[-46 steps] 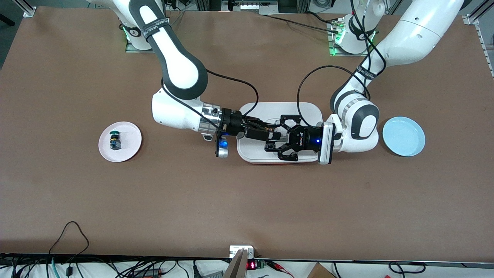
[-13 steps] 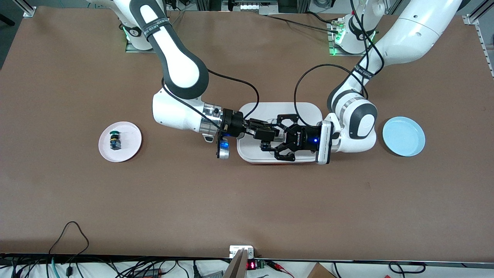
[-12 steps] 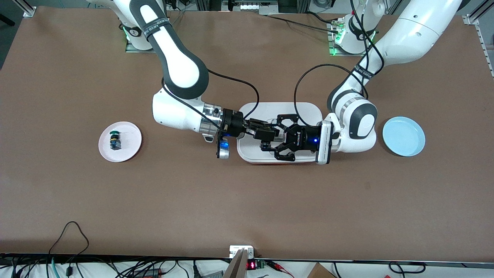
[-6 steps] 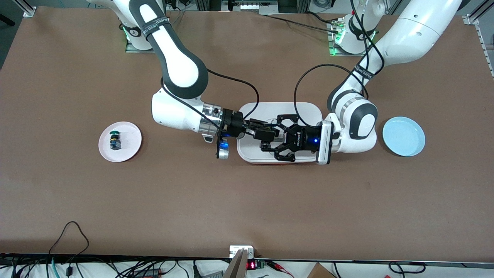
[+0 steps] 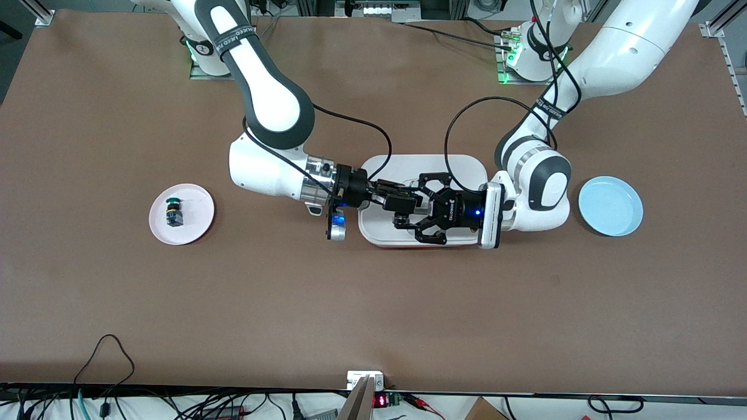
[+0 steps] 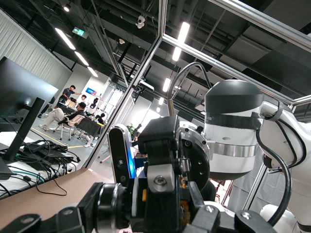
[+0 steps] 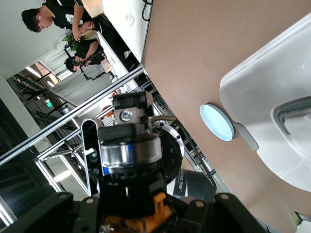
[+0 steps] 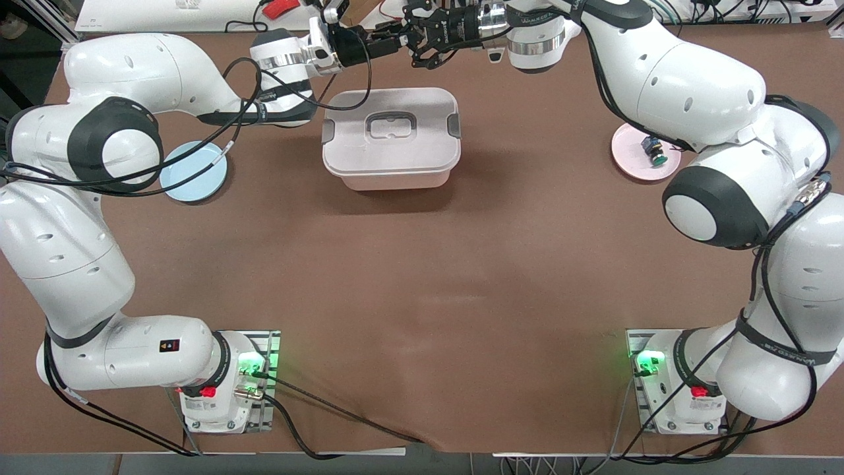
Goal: Transfer orange switch to right arm and place
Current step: 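Close the right gripper on the orange switch beside the left gripper, then open the left gripper and withdraw while the right gripper holds the switch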
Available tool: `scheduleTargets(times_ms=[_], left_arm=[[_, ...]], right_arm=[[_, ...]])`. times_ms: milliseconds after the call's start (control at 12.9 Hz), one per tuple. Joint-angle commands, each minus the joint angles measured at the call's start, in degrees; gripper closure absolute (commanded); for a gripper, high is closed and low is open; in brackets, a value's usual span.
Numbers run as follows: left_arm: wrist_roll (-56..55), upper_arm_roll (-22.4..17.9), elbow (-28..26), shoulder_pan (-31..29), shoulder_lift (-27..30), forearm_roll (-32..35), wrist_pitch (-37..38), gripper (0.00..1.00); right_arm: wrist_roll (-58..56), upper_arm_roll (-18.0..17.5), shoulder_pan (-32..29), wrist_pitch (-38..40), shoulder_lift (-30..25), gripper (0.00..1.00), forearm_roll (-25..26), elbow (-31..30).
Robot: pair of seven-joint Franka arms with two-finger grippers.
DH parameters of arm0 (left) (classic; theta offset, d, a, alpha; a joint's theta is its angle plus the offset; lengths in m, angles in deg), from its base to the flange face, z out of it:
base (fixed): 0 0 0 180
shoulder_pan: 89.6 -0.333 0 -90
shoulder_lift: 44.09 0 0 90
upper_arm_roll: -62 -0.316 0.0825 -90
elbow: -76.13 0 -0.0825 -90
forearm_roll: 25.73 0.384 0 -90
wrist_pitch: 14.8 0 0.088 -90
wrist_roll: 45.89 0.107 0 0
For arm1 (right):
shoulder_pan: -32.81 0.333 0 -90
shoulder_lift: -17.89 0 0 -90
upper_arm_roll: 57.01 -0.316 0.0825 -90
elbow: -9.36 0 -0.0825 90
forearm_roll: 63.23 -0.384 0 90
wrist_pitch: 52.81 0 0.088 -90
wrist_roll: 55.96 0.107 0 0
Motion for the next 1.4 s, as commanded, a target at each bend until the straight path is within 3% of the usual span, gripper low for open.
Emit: scheduleTargets(times_ms=[0, 466, 544, 622, 1011, 1322], left_arm=[[1.7, -0.3, -0.3, -0.4, -0.1, -0.9, 0.4, 0.44], [1.7, -0.3, -0.3, -0.4, -0.1, -0.9, 0.4, 0.42], [1.7, -0.3, -0.3, -0.5, -0.1, -0.9, 0.4, 0.13], [1.6, -0.3, -0.6, -0.7, -0.2, -1.0, 0.4, 0.00], [-4.0, -0.5, -0.7, -3.4, 0.1, 0.1, 1.3, 0.00], [-18.1, -0.4, 1.1, -10.2, 0.9, 13.7, 6.3, 0.00]], right_arm=[[-0.9, 0.7, -1.0, -0.3, -0.1, 0.94, -1.3, 0.9], [-0.8, 0.7, -1.0, -0.3, -0.2, 0.94, -1.3, 1.0], [-0.8, 0.7, -1.0, -0.3, -0.2, 0.94, -1.3, 1.0], [-0.8, 0.7, -1.0, -0.3, -0.2, 0.94, -1.3, 1.0], [-0.7, 0.7, -1.1, -0.3, -0.2, 0.94, -1.3, 1.4], [-1.0, 0.5, -2.9, 0.2, -0.4, 0.94, -0.9, 1.5]])
